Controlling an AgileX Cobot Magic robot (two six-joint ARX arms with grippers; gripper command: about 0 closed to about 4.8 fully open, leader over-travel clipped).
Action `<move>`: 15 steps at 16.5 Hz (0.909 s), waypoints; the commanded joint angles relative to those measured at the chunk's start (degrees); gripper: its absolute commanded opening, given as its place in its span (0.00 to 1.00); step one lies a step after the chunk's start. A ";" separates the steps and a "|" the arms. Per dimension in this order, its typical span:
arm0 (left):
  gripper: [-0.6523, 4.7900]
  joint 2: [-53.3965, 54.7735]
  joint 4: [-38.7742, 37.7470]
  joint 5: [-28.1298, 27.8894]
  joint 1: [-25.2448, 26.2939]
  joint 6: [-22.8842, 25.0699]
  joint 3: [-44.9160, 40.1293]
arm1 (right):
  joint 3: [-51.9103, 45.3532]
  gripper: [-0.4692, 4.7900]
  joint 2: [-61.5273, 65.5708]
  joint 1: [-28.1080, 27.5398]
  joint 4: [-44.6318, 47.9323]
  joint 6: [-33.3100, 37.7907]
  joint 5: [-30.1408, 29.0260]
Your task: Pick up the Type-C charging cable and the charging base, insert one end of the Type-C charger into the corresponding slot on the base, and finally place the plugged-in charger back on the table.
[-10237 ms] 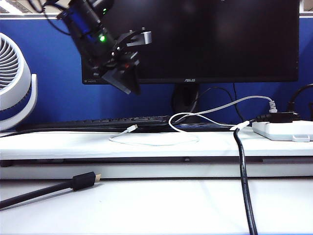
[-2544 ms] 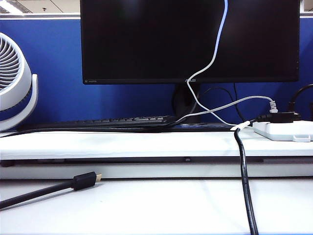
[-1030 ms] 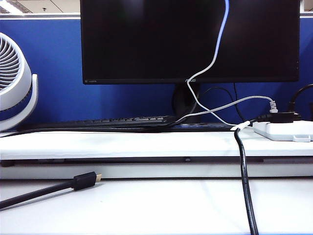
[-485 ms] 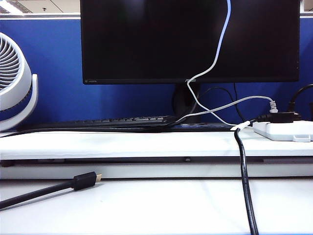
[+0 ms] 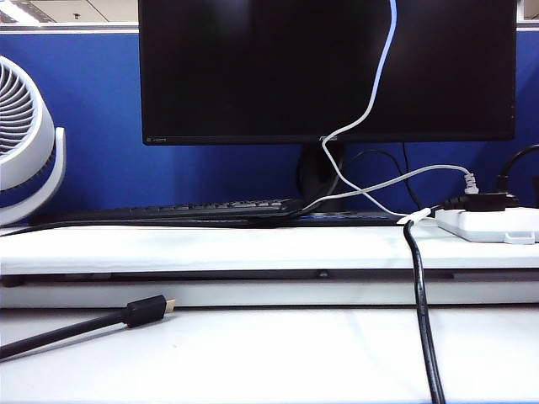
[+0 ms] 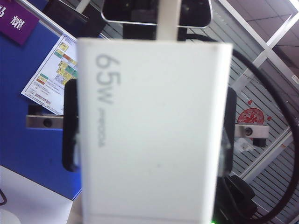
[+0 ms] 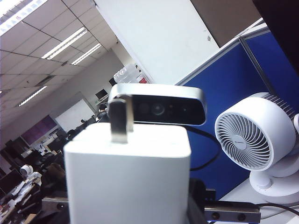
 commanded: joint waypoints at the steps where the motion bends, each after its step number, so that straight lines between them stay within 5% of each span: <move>1: 0.11 -0.33 3.28 -4.42 0.46 -0.07 0.48 | 0.09 0.37 -0.33 0.52 -2.97 1.84 -3.65; 4: 0.11 -0.33 3.61 -5.29 0.48 -0.48 0.48 | 0.07 0.36 -0.37 0.61 -5.38 -5.49 -5.75; 7: 0.11 -0.33 3.61 -5.25 0.50 -0.46 0.48 | 0.04 0.29 -0.26 0.68 -12.44 -3.74 -6.43; 15: 0.11 -0.33 5.42 -5.31 0.87 -1.97 0.48 | 0.07 0.33 -0.42 1.31 -12.90 -12.76 -8.55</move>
